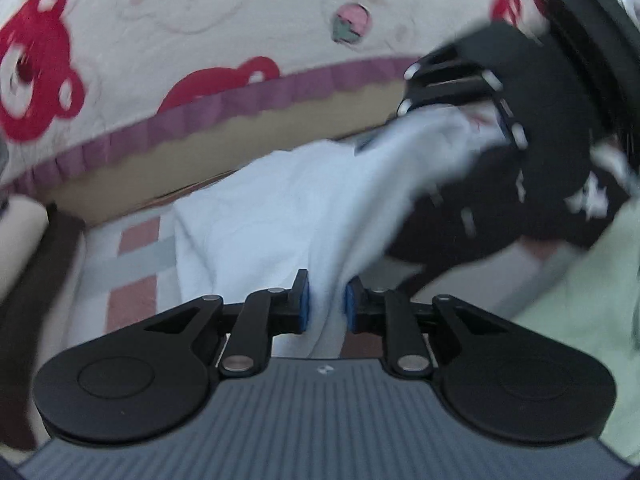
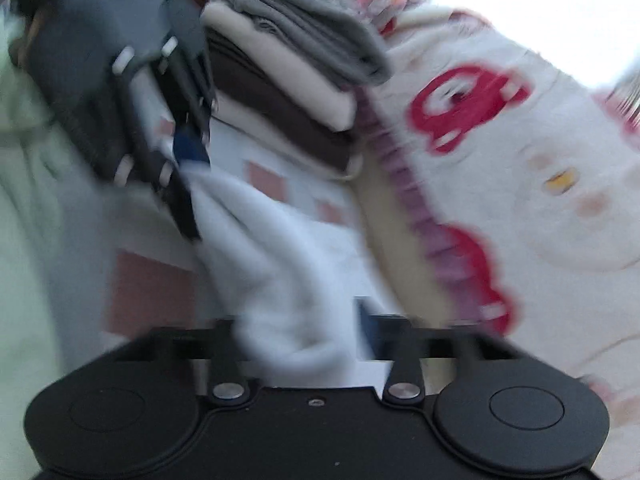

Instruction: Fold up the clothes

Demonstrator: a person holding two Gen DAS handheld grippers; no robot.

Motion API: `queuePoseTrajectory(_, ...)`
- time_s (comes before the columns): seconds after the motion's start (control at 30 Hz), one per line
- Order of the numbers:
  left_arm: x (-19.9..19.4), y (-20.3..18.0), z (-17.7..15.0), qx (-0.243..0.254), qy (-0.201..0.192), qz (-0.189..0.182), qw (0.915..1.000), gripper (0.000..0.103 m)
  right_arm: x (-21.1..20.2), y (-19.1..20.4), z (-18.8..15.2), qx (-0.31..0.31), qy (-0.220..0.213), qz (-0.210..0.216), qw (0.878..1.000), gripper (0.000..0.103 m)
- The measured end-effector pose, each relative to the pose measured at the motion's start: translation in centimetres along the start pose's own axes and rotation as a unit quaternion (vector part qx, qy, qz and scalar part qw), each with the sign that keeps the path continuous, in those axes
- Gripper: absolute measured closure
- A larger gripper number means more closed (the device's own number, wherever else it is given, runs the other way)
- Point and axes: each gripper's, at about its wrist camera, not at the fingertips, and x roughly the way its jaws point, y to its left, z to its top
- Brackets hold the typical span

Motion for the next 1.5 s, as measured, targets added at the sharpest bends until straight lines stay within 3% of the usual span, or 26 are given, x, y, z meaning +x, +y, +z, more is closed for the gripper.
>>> queuePoseTrajectory(0.1, 1.2, -0.7, -0.2, 0.022, 0.019, 0.020, 0.9994, 0.069, -0.3, -1.3, 0.0, 0.068, 0.004, 0.032, 0.997, 0.081)
queuePoseTrajectory(0.13, 1.7, -0.7, -0.4, 0.025, 0.029, 0.029, 0.9988, 0.058, -0.7, -1.4, -0.2, 0.089, 0.005, 0.039, 0.995, 0.082)
queuePoseTrajectory(0.17, 2.3, -0.7, -0.7, 0.029, 0.041, 0.040, 0.9979, 0.057, -1.0, -1.5, -0.4, 0.110, 0.006, 0.046, 0.993, 0.083)
queuePoseTrajectory(0.2, 2.7, -0.5, -1.0, 0.033, 0.052, 0.050, 0.9969, 0.060, -1.4, -1.6, -0.6, 0.125, 0.004, 0.050, 0.991, 0.083)
queuePoseTrajectory(0.23, 3.1, -0.3, -1.4, 0.036, 0.062, 0.060, 0.9956, 0.081, -1.7, -1.5, -0.9, 0.137, 0.003, 0.054, 0.989, 0.083)
queuePoseTrajectory(0.27, 2.8, -0.1, -1.5, 0.035, 0.063, 0.067, 0.9951, 0.090, -2.1, -0.9, -1.1, 0.146, 0.002, 0.059, 0.988, 0.083)
queuePoseTrajectory(0.33, 0.5, -0.3, -0.9, 0.014, 0.049, 0.078, 0.9957, 0.091, -3.2, 0.3, -1.2, 0.167, -0.006, 0.081, 0.983, 0.083)
queuePoseTrajectory(0.4, -2.7, -2.9, -0.5, 0.012, 0.035, 0.088, 0.9954, 0.091, -5.3, 1.7, -0.9, 0.208, -0.021, 0.124, 0.970, 0.083)
queuePoseTrajectory(0.5, -7.9, -10.8, -1.9, -0.008, 0.029, 0.071, 0.9971, 0.090, -9.1, 2.9, -1.0, 0.281, -0.051, 0.214, 0.934, 0.083)
queuePoseTrajectory(0.57, -9.5, -13.9, -3.5, 0.006, 0.055, 0.047, 0.9973, 0.086, -10.6, 3.9, -1.7, 0.320, -0.052, 0.265, 0.908, 0.082)
queuePoseTrajectory(0.67, -9.3, -14.8, -4.3, 0.033, 0.105, 0.012, 0.9939, 0.085, -10.0, 4.9, -2.6, 0.330, -0.026, 0.297, 0.896, 0.082)
queuePoseTrajectory(0.77, -8.6, -14.3, -3.6, 0.083, 0.128, -0.015, 0.9882, 0.085, -9.1, 3.8, -2.8, 0.359, -0.019, 0.292, 0.887, 0.082)
queuePoseTrajectory(0.8, -8.2, -13.5, -2.8, 0.095, 0.135, -0.033, 0.9857, 0.085, -8.7, 3.2, -2.8, 0.373, -0.017, 0.286, 0.883, 0.067)
queuePoseTrajectory(0.87, -7.3, -11.7, -0.9, 0.111, 0.151, -0.065, 0.9801, 0.085, -8.1, 2.0, -3.1, 0.391, -0.020, 0.267, 0.881, 0.060)
queuePoseTrajectory(0.93, -5.8, -9.8, 1.5, 0.115, 0.178, -0.107, 0.9714, 0.085, -7.5, 1.3, -3.8, 0.400, -0.026, 0.244, 0.883, 0.035)
queuePoseTrajectory(1.0, -4.6, -8.8, 3.2, 0.124, 0.189, -0.135, 0.9646, 0.085, -6.9, 0.5, -4.6, 0.415, -0.036, 0.236, 0.878, 0.036)
queuePoseTrajectory(1.03, -3.7, -7.9, 4.1, 0.134, 0.197, -0.148, 0.9600, 0.083, -6.6, -0.1, -5.2, 0.436, -0.046, 0.239, 0.866, 0.041)
queuePoseTrajectory(1.07, -2.6, -6.8, 5.0, 0.134, 0.203, -0.152, 0.9580, 0.077, -6.0, -0.9, -6.0, 0.469, -0.055, 0.247, 0.846, 0.046)
queuePoseTrajectory(1.13, -0.6, -4.7, 6.1, 0.101, 0.205, -0.155, 0.9611, 0.069, -4.7, -2.4, -7.6, 0.527, -0.062, 0.252, 0.809, 0.065)
queuePoseTrajectory(1.2, 1.2, -2.5, 6.8, 0.051, 0.196, -0.158, 0.9666, 0.068, -3.3, -3.9, -8.9, 0.576, -0.062, 0.249, 0.776, 0.069)
queuePoseTrajectory(1.27, 2.8, -0.7, 7.0, 0.003, 0.180, -0.144, 0.9730, 0.061, -1.7, -5.1, -9.3, 0.599, -0.045, 0.228, 0.766, 0.070)
queuePoseTrajectory(1.33, 4.1, 0.5, 6.7, -0.035, 0.167, -0.116, 0.9784, 0.056, -0.3, -6.2, -9.4, 0.607, -0.024, 0.209, 0.766, 0.070)
queuePoseTrajectory(1.5, 6.9, 1.5, 4.6, -0.107, 0.152, -0.079, 0.9794, 0.056, 3.0, -7.4, -9.1, 0.607, 0.037, 0.188, 0.772, 0.069)
